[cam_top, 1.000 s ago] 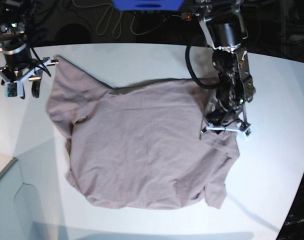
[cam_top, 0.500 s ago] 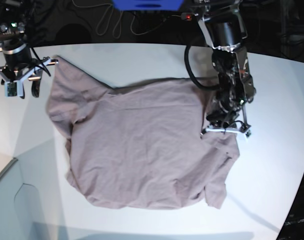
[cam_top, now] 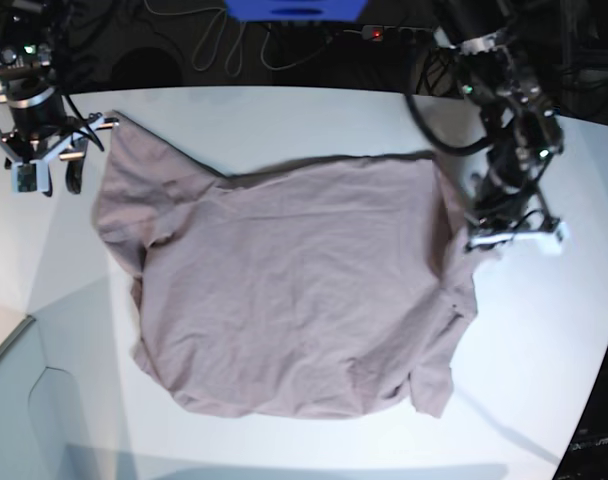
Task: Layout the t-shirt on the table in an organized manner, then fold the t-shirt properly
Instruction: 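Grasp the shirt edges with both grippers and pull them apart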
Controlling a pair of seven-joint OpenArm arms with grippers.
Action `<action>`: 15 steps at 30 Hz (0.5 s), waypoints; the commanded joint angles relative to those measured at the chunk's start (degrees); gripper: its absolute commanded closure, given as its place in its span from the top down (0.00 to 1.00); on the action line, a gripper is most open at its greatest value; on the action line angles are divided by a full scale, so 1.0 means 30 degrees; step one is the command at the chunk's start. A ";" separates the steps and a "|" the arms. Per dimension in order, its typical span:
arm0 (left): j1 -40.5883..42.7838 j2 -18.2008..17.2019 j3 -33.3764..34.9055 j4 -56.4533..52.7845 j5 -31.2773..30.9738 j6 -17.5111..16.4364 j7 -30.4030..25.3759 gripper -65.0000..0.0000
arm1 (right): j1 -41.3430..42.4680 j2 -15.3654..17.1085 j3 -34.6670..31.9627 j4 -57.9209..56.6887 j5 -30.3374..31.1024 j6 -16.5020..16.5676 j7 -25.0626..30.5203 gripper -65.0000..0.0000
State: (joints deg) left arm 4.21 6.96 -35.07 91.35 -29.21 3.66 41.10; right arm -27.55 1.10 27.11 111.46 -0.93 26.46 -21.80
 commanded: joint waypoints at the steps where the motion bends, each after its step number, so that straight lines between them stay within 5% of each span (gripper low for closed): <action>1: 0.0224 -0.0372 -0.0427 0.0451 -0.0680 -0.0063 -0.0177 0.00 | -0.0326 0.0057 -0.0320 0.0371 0.0236 0.0983 0.0366 0.38; 4: 0.1015 -0.1075 -0.1746 0.0363 -0.1999 -0.0063 -0.0177 0.00 | -0.0707 -0.0090 -0.1199 0.0341 0.0236 0.2800 0.0366 0.43; 15: 0.2363 -0.1485 -0.4149 0.0187 -0.3523 -0.0063 -0.0177 0.00 | 0.0729 -0.0412 -0.2254 -0.1739 0.0178 0.2829 0.0308 0.45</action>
State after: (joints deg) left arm 11.68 2.96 -47.51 91.02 -39.07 3.68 41.30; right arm -25.43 -0.67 19.99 104.81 -1.34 34.28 -22.81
